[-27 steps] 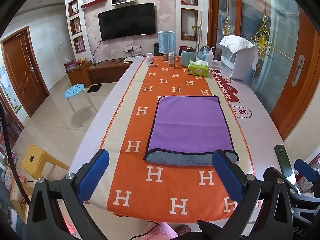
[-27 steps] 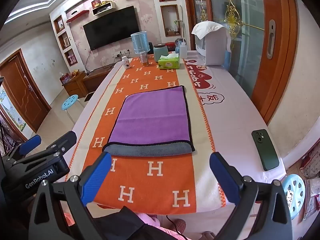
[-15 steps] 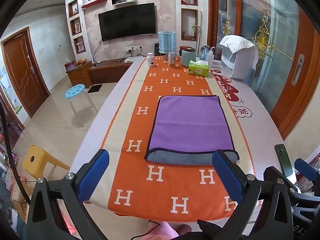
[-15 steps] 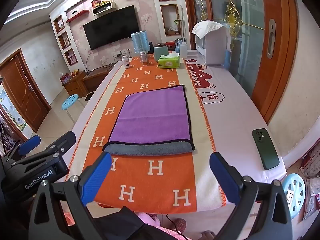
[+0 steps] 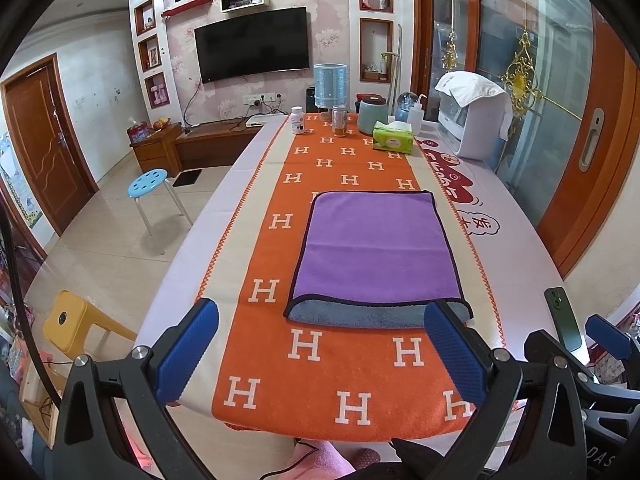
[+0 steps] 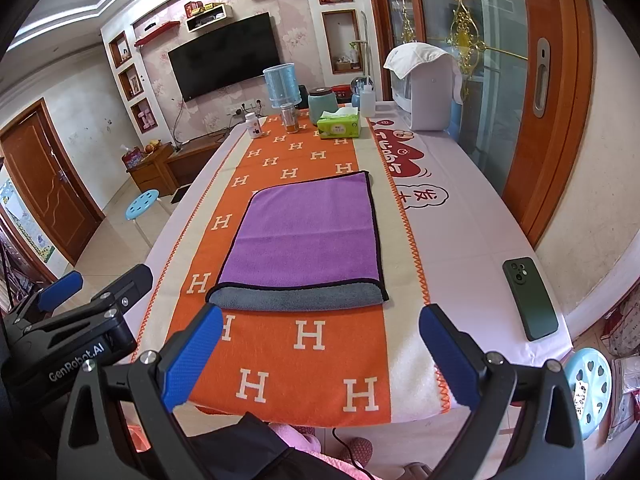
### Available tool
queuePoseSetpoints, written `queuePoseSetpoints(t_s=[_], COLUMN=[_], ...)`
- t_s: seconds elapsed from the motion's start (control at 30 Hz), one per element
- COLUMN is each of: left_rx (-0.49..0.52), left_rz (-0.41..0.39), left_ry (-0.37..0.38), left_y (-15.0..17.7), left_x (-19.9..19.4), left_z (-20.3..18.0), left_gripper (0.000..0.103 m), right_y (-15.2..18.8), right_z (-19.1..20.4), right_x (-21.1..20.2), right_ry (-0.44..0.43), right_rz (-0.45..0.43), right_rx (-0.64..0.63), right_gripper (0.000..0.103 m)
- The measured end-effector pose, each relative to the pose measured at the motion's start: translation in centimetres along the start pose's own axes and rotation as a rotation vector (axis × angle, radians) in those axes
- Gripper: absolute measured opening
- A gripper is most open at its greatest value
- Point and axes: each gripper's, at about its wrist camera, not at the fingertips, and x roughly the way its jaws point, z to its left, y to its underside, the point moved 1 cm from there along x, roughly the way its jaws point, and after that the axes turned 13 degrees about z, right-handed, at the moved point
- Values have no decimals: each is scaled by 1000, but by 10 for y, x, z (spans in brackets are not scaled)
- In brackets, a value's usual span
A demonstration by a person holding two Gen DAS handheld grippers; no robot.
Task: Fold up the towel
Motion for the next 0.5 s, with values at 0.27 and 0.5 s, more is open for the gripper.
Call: queuePoseSetpoints(t_s=[0.27,0.5], left_rx=[0,0], left_rz=[1,1], left_ry=[-8,-9], left_y=[2,1], left_x=[-1,-2], left_z=[-1,-2], left_gripper=[102,102], right_y=[1,2], right_z=[-2,-5], right_x=[-1,-1], right_ry=[-1,-3], right_rz=[-1,-2], right_rx=[1,1], right_gripper=[99,99])
